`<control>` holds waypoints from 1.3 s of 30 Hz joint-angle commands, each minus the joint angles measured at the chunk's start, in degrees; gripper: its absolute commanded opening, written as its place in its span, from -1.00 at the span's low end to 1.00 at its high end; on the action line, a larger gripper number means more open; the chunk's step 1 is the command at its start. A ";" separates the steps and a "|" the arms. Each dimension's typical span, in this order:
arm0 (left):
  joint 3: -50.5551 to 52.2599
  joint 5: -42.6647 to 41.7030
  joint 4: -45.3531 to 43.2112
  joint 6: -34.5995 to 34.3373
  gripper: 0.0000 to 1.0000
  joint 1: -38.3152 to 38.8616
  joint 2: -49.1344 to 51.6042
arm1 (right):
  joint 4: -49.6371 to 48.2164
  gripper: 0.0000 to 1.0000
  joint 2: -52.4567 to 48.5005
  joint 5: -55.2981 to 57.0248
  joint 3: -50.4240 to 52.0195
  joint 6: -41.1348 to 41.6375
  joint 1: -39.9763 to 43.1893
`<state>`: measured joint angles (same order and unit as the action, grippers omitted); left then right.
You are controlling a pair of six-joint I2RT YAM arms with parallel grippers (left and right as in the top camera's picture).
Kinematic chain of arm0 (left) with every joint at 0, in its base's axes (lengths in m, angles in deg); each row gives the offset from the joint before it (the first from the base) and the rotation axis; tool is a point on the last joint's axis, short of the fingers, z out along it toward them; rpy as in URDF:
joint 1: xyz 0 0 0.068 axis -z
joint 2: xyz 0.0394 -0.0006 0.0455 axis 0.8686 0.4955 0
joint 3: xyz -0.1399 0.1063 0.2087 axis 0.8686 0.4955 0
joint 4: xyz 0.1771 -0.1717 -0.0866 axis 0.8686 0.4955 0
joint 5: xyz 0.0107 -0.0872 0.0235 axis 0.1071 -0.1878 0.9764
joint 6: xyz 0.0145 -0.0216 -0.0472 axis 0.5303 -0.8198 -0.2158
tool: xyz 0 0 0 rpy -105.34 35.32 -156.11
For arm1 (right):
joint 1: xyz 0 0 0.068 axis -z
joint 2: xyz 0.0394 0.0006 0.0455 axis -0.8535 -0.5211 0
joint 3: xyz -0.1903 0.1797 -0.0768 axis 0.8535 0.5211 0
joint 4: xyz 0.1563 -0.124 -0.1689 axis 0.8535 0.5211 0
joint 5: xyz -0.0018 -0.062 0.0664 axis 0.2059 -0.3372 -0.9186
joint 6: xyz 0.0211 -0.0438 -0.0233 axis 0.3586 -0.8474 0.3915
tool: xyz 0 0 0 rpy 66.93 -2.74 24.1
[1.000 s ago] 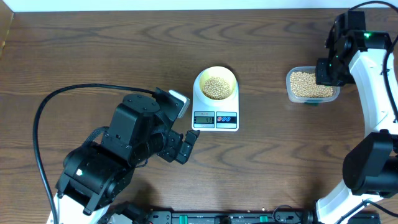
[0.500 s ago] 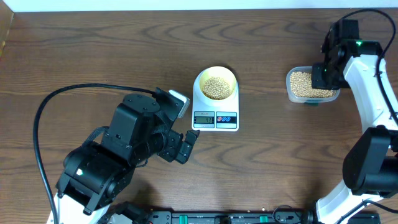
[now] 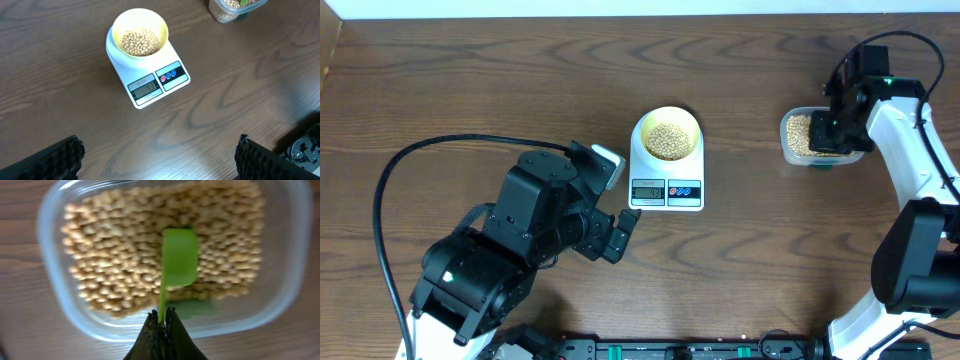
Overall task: Scoop item into bowl and weigh 50g on scale
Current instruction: 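Move the empty scoop back to the soybean tub with the right gripper, then dip the green scoop into the soybeans and lift it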
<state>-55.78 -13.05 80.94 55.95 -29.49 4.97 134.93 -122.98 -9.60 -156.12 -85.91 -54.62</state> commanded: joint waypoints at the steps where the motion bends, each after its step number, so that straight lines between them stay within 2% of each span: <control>1: -0.33 0.76 -0.02 0.79 0.98 -0.15 0.02 | 0.13 -0.98 -0.02 -8.55 0.59 0.52 1.33; 16: -0.33 0.76 -0.02 0.79 0.98 -0.15 0.02 | 0.70 -0.98 -0.04 -22.97 2.08 -2.23 15.85; 39: -0.31 0.76 0.00 0.79 0.98 -0.15 0.02 | -6.08 -0.98 -0.04 -29.57 8.11 -3.13 15.61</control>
<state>-55.78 -13.05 80.94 55.95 -29.49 4.97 129.05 -122.98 -37.00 -149.33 -88.62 -38.69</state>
